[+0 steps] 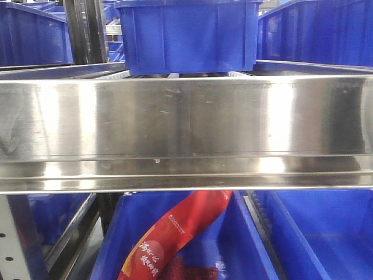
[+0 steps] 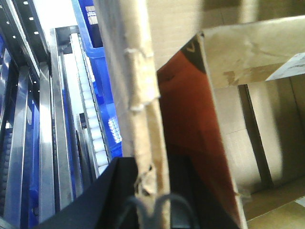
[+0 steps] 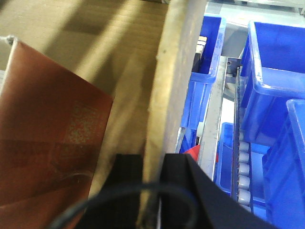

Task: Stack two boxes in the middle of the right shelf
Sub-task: 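Lower the held boxes onto the middle shelf level with both grippers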

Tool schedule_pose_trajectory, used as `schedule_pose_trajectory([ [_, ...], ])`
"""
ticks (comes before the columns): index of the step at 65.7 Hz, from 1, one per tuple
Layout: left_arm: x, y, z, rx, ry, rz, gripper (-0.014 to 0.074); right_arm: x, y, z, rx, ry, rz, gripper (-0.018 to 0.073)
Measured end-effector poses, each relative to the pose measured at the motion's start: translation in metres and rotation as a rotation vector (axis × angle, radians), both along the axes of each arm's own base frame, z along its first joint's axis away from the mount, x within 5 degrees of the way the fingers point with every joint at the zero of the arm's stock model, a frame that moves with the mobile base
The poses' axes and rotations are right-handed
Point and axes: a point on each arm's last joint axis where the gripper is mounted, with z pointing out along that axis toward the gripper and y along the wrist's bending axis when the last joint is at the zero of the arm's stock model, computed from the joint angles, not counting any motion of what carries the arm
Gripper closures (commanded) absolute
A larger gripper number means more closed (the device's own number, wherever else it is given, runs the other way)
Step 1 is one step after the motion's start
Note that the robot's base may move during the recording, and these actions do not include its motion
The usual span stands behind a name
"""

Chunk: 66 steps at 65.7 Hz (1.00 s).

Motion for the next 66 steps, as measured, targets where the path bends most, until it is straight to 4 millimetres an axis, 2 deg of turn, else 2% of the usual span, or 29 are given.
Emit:
schedule_pose_trajectory([
  [21,-0.001,-0.002,-0.001,-0.014,0.022,-0.016,0.0708,-0.001,0.0,-0.002,-0.006,0.017,0.002,0.0713],
  [28,0.0,-0.005,-0.007,-0.021,0.069,-0.035,0.0708,0.001,0.001,-0.012,-0.026,0.076,0.006,0.0713],
  [46,0.021,-0.03,-0.059,0.083,0.243,-0.068,0.0708,0.017,0.003,-0.067,-0.092,0.266,-0.003,0.0713],
  [66,0.029,-0.032,-0.097,0.144,0.365,-0.055,0.0708,0.04,0.011,-0.107,-0.11,0.394,0.007,0.0709],
])
